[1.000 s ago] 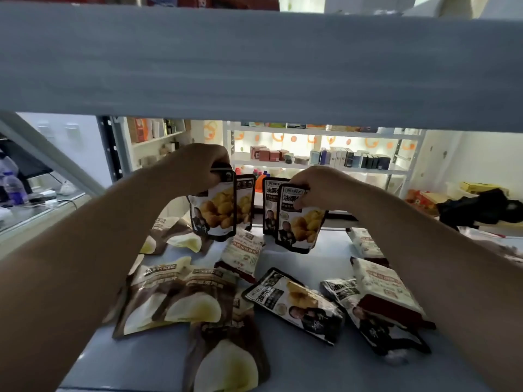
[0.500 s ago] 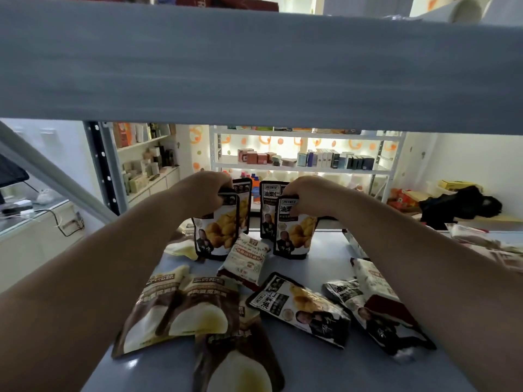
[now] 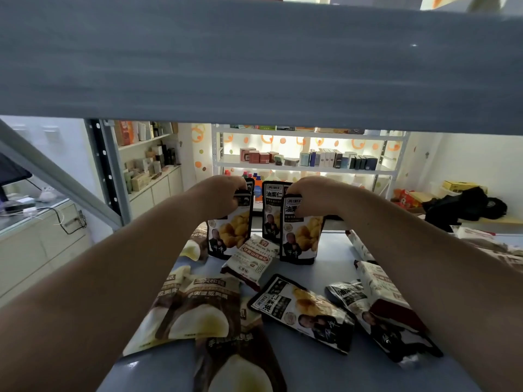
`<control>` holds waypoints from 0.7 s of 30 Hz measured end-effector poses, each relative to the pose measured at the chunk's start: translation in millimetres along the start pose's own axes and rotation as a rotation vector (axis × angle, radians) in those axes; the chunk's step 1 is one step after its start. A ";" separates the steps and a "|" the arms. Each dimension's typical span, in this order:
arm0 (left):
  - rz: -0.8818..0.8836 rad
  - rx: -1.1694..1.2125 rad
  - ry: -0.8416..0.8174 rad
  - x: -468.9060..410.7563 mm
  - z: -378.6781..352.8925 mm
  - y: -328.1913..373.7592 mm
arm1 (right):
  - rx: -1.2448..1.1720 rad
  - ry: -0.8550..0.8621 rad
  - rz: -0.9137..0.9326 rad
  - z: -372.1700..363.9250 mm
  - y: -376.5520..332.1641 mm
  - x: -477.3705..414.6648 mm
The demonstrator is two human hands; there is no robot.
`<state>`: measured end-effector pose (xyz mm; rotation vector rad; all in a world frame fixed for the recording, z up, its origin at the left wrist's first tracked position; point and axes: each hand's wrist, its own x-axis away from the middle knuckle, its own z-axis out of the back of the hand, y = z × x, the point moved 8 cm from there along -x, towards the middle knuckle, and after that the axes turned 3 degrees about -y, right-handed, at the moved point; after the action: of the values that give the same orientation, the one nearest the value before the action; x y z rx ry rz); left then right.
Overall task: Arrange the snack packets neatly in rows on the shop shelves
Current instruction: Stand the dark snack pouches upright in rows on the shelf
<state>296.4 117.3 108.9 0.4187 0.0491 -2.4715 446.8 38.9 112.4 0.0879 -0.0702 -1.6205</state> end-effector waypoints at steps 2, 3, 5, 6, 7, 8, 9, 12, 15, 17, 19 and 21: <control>-0.010 -0.019 0.049 4.5 3.6 4.5 | 0.011 0.022 0.004 0.0 -1.9 3.0; -0.019 -0.025 0.082 7.5 6.3 7.2 | 0.012 0.037 0.007 0.1 -2.6 4.6; -0.039 -0.035 0.150 14.8 11.6 11.8 | 0.001 0.069 0.006 0.4 -3.3 8.2; -0.051 -0.048 0.190 19.4 14.5 14.0 | 0.004 0.085 0.002 0.3 -3.7 10.4; -0.063 -0.075 0.238 25.2 18.4 17.0 | 0.016 0.102 -0.001 0.4 -4.3 12.7; -0.084 -0.104 0.295 32.2 22.4 21.8 | 0.030 0.121 -0.003 0.1 -5.0 15.1; -0.117 -0.120 0.354 40.1 26.1 28.8 | 0.037 0.142 -0.002 0.1 -5.6 17.6; -0.206 -0.048 0.351 60.6 19.1 54.1 | 0.018 0.207 0.005 -1.6 -7.3 24.5; -0.166 -0.019 0.065 69.6 -23.1 68.0 | 0.024 0.237 -0.010 -5.5 -7.5 30.3; -0.036 -0.096 -0.120 72.9 -53.1 64.0 | 0.013 0.247 -0.020 -8.4 -7.3 34.9; 0.076 -0.183 -0.234 74.8 -71.8 58.9 | 0.009 0.265 -0.026 -9.7 -7.2 39.6; 0.137 -0.174 -0.285 75.9 -79.8 58.0 | 0.019 0.287 -0.032 -10.0 -8.2 43.5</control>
<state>296.1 37.4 13.4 -0.0062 0.1131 -2.3442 437.5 -4.1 101.1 0.3363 0.1370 -1.6240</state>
